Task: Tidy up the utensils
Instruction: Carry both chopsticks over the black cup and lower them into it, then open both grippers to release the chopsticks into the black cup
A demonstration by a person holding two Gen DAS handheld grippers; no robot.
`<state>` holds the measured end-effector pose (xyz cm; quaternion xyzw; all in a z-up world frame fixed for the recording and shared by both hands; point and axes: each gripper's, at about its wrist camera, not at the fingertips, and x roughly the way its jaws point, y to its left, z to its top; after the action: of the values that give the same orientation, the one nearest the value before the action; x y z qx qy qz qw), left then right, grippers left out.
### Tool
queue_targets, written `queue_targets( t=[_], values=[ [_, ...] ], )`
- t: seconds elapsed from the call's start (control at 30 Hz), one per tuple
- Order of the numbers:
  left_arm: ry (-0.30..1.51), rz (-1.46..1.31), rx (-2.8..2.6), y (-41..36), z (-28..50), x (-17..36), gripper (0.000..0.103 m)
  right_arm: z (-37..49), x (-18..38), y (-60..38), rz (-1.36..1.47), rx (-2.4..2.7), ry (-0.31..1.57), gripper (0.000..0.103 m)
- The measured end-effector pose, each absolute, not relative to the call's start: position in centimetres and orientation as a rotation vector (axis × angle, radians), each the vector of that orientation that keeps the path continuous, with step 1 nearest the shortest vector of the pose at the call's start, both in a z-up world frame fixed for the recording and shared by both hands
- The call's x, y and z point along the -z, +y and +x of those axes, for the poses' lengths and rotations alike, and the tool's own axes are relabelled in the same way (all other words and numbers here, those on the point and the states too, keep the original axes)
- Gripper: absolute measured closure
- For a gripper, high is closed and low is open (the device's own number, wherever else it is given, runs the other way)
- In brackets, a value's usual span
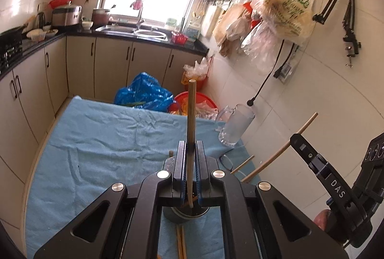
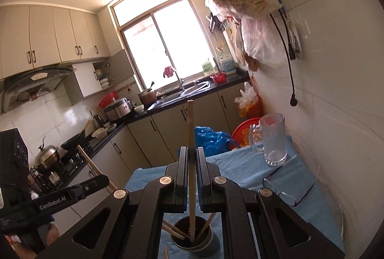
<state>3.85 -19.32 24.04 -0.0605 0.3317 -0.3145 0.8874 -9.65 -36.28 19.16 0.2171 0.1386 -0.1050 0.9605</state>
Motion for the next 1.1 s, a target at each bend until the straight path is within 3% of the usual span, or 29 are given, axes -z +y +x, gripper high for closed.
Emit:
queue_targets(
  t=[0.53, 0.6, 0.67, 0.8, 0.87, 1.0, 1.1],
  values=[
    [0.734, -0.059, 0.643, -20.5, 3.9, -19.3, 0.097, -6.1, -12.3, -36.2, 0.456, 0.198, 0.470, 0.095],
    [0.730, -0.065, 0.646, -20.2, 3.7, -19.5, 0.092, -6.3, -12.3, -36.2, 0.455, 0.197, 0.466, 0.094],
    [0.721, -0.072, 0.644, -19.7, 3.5, -19.7, 0.080, -6.6, -12.6, -36.2, 0.449, 0.205, 0.457, 0.086],
    [0.690, -0.074, 0.637, -18.5, 2.4, -20.0, 0.079, -8.4, -13.5, -36.0, 0.447, 0.218, 0.413, 0.070],
    [0.682, -0.083, 0.633, -17.6, 1.8, -19.9, 0.069, -9.7, -13.9, -35.7, 0.437, 0.234, 0.390, 0.064],
    [0.646, -0.100, 0.592, -15.1, 0.0, -19.3, 0.063, -12.4, -13.5, -35.1, 0.443, 0.248, 0.357, 0.050],
    [0.641, -0.097, 0.556, -13.1, -1.4, -17.7, 0.051, -14.0, -12.4, -34.4, 0.440, 0.260, 0.361, 0.042]
  ],
)
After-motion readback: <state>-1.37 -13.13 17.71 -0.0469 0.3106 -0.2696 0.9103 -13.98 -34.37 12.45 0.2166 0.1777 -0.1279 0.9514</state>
